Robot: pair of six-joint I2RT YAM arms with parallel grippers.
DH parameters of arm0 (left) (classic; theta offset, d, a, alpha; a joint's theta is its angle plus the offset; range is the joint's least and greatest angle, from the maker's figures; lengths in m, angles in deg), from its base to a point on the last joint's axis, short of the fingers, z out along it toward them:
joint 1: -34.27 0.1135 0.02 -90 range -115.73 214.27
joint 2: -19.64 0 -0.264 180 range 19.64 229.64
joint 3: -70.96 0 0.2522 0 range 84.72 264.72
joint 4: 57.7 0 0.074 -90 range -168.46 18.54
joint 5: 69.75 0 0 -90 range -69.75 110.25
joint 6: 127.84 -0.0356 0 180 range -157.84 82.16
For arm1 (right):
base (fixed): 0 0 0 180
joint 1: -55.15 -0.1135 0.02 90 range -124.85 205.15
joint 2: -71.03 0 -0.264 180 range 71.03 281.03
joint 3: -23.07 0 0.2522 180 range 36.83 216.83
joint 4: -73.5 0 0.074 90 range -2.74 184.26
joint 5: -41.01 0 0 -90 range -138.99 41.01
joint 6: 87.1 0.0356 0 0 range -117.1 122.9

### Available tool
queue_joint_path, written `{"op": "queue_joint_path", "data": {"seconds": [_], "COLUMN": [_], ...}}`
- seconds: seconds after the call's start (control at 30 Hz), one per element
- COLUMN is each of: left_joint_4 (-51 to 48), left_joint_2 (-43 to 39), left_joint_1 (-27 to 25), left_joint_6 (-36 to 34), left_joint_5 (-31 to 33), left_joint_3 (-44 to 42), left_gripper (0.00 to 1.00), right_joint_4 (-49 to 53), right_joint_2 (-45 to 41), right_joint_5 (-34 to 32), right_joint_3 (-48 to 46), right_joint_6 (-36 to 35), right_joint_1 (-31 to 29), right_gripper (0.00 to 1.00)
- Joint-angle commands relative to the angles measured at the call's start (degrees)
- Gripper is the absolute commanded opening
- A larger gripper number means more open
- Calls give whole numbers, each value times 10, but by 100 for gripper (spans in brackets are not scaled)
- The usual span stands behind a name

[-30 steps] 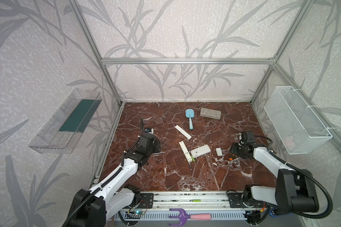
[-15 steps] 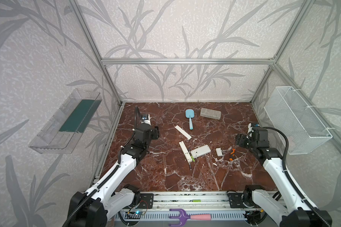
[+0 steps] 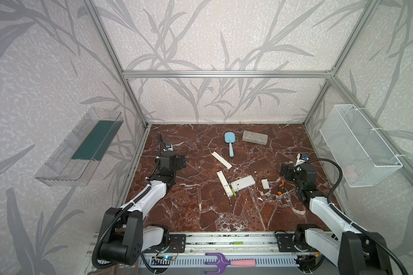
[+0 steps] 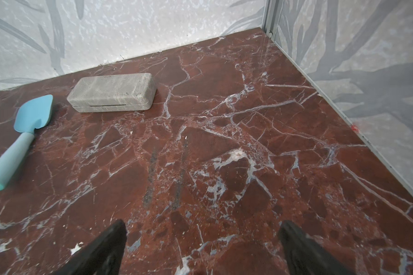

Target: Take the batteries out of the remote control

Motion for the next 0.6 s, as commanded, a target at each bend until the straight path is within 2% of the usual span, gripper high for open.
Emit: {"op": "queue_joint_path", "data": {"seconds": [0.0, 0.17, 0.2, 0.27, 0.33, 0.4, 0.47, 0.57], "left_joint_4": [91, 170, 190, 231, 278, 294, 360, 409], "left_joint_2": [-24, -1, 15, 46, 73, 85, 105, 133], "left_joint_1": [13, 37, 43, 49, 51, 54, 58, 68], "left_joint_6": [-2, -11, -11, -14, -29, -50, -61, -52], "left_joint_5": [23, 36, 35, 29, 17, 2, 1, -11], "left_joint_3": [-32, -77, -82, -88, -91, -88, -102, -120], "left_gripper": [99, 99, 99, 99, 99, 99, 99, 99], "right_joint_4": [-156, -361, -382, -340, -357, -433, -520, -613], "right_joint_2": [32, 107, 125, 136, 162, 205, 252, 318], "right_joint_5": [19, 15, 18, 28, 52, 58, 65, 73], "right_joint_3": [-15, -65, -65, -49, -45, -61, -81, -98], "right_joint_6": [-44, -56, -56, -59, -68, -71, -72, -74], "right_joint_1": [1, 1, 1, 1, 1, 0, 0, -1], "right_gripper": [99, 99, 99, 99, 99, 99, 99, 99]}}
